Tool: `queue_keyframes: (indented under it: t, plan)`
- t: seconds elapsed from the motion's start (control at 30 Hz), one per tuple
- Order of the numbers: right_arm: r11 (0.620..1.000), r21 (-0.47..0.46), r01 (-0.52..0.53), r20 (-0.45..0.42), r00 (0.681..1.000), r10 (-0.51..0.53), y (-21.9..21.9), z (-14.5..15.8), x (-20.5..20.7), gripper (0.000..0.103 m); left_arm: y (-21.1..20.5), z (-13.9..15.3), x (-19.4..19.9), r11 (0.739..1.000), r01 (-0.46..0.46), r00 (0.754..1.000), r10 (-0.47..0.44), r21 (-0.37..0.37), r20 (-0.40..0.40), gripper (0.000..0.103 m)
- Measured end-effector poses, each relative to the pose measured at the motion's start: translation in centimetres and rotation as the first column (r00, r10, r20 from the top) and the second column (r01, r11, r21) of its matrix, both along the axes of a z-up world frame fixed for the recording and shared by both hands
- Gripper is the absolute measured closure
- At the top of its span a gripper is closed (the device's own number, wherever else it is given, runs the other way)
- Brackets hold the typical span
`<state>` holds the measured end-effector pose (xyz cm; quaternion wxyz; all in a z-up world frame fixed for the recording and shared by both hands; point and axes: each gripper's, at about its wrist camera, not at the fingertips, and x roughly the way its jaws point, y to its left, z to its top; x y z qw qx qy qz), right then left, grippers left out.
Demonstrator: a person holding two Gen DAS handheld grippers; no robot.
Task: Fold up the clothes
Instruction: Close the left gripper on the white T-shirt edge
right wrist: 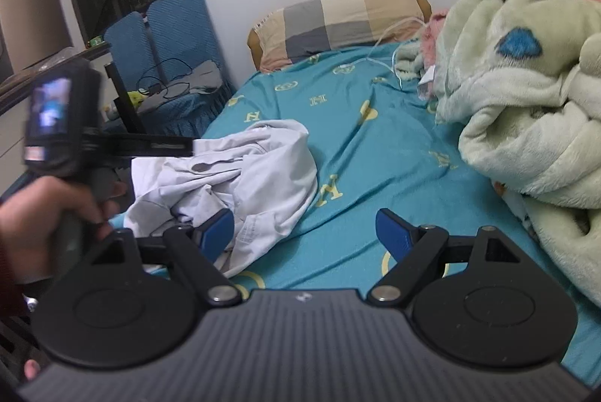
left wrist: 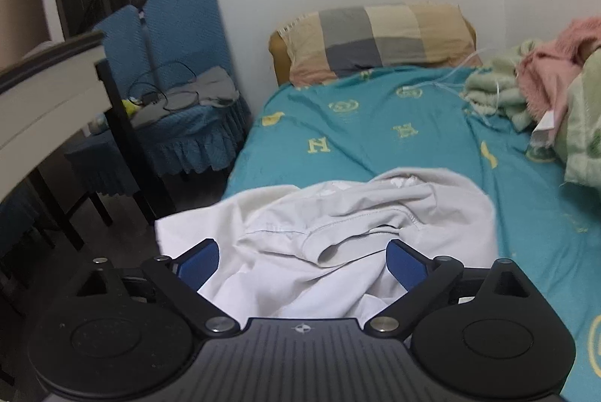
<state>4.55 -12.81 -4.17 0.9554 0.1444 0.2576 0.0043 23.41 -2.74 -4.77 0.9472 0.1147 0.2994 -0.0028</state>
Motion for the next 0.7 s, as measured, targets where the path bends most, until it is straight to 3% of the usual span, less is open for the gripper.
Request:
queue_keyframes:
  t: [0.13, 0.3, 0.33, 0.5, 0.7]
  plan:
    - [0.999, 0.042, 0.001, -0.031, 1.000, 0.000, -0.3, -0.9, 1.5, 0.019, -0.7, -3.5, 3.6, 1.000, -0.010, 0.999, 0.010, 0.020, -0.039, 0.011]
    - [0.997, 0.075, 0.002, -0.065, 0.998, 0.003, -0.5, -2.2, 3.0, 0.019, -0.2, -5.9, 6.7, 0.999, -0.038, 0.998, 0.037, -0.020, -0.053, 0.036]
    - [0.997, 0.079, 0.003, -0.074, 0.997, 0.003, -0.6, -2.4, 3.3, 0.019, 0.1, -6.0, 6.9, 0.999, -0.038, 0.998, 0.037, -0.030, -0.044, 0.038]
    - [0.997, 0.080, -0.008, -0.075, 0.997, 0.014, -0.3, -2.9, 3.9, 0.019, 0.7, -5.7, 7.5, 0.999, -0.023, 0.999, 0.022, -0.036, -0.043, 0.086]
    - [0.998, 0.063, -0.006, -0.054, 0.998, 0.009, -0.2, -2.5, 3.8, 0.019, 0.4, -1.5, 2.9, 0.996, 0.068, 0.997, -0.065, -0.065, 0.038, 0.092]
